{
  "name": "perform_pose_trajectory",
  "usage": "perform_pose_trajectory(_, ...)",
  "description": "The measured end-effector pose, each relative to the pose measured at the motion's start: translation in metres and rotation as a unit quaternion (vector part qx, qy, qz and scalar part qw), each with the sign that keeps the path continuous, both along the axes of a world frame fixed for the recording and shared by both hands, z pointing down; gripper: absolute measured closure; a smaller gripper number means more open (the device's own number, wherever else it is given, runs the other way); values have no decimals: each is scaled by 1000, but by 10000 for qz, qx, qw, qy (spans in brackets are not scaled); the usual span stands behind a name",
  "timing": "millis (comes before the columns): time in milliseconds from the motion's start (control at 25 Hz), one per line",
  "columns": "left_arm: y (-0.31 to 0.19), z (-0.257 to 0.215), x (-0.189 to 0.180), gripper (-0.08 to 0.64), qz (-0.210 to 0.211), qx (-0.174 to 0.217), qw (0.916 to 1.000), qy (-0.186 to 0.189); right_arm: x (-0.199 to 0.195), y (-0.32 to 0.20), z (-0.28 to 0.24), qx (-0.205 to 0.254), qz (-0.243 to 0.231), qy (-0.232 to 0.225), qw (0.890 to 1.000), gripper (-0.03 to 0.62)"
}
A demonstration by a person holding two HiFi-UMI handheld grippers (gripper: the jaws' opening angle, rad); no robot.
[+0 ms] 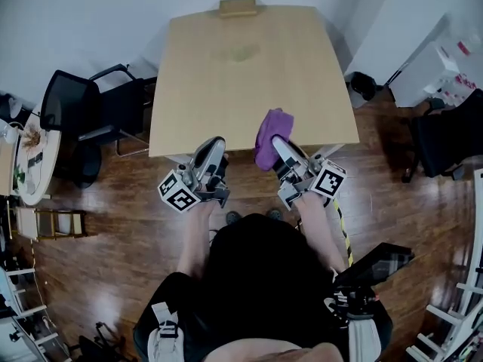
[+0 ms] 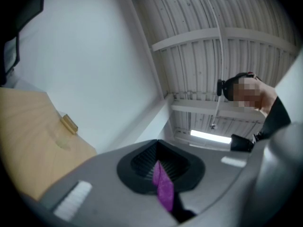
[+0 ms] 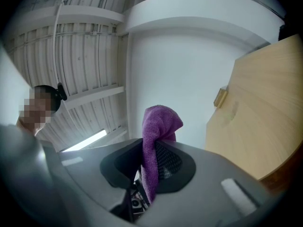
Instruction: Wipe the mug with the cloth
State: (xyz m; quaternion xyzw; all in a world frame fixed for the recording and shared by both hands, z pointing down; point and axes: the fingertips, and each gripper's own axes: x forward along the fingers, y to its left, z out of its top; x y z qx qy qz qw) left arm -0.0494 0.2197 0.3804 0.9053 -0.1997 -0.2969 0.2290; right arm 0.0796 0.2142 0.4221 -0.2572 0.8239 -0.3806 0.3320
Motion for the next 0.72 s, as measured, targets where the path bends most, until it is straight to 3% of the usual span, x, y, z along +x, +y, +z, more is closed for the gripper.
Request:
perform_pose_trajectory(320,4,10,-7,555,-183,-109,9998,3,-5,-4,14,-245,-160,-138,9995,532)
perform_pose_trajectory(720,8,7,-5,555,-32,-197,9998,49,-2,5,9,-176,23,-97,9998,532)
